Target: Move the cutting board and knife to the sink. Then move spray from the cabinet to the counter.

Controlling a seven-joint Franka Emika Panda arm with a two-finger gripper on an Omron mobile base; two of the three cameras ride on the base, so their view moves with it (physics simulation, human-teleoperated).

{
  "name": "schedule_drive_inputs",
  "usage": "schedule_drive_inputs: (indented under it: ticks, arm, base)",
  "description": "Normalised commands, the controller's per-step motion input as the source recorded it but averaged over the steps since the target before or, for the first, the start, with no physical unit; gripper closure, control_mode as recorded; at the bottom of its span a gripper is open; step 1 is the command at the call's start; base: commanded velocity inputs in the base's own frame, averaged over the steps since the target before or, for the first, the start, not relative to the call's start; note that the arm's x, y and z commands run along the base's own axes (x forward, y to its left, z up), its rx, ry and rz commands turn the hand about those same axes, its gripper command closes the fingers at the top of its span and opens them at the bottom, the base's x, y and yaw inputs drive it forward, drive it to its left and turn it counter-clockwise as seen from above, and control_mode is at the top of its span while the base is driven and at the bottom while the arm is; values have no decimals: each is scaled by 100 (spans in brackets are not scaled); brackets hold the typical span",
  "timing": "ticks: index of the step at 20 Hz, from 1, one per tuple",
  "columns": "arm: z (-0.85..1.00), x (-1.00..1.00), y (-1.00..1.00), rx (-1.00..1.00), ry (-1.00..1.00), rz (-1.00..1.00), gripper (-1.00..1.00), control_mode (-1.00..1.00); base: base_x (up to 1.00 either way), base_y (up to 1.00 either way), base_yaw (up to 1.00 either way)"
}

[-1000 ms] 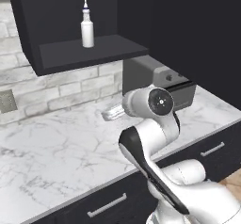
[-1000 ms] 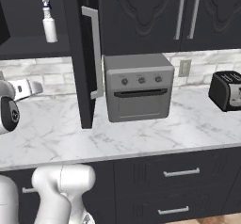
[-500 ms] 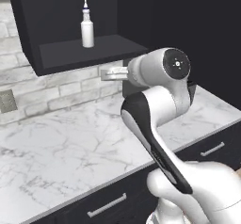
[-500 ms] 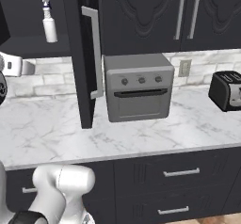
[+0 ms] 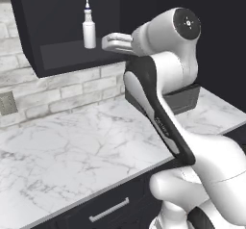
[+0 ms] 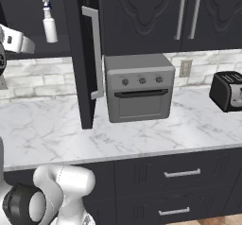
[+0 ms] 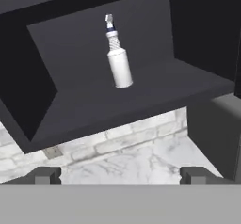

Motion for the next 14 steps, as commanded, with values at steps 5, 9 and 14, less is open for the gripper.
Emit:
schedule_drive_inputs:
  ticks: [5,9,14]
  arm:
    - [5,48,-19,-12,13,27,-100,-100]
    - [0,13,-3,-16,7,23,-100,-100]
    - [-1,0,18,-17,-4,0,-100,-100]
  base:
    - [0,0,0]
    - [0,0,0]
    - [0,0,0]
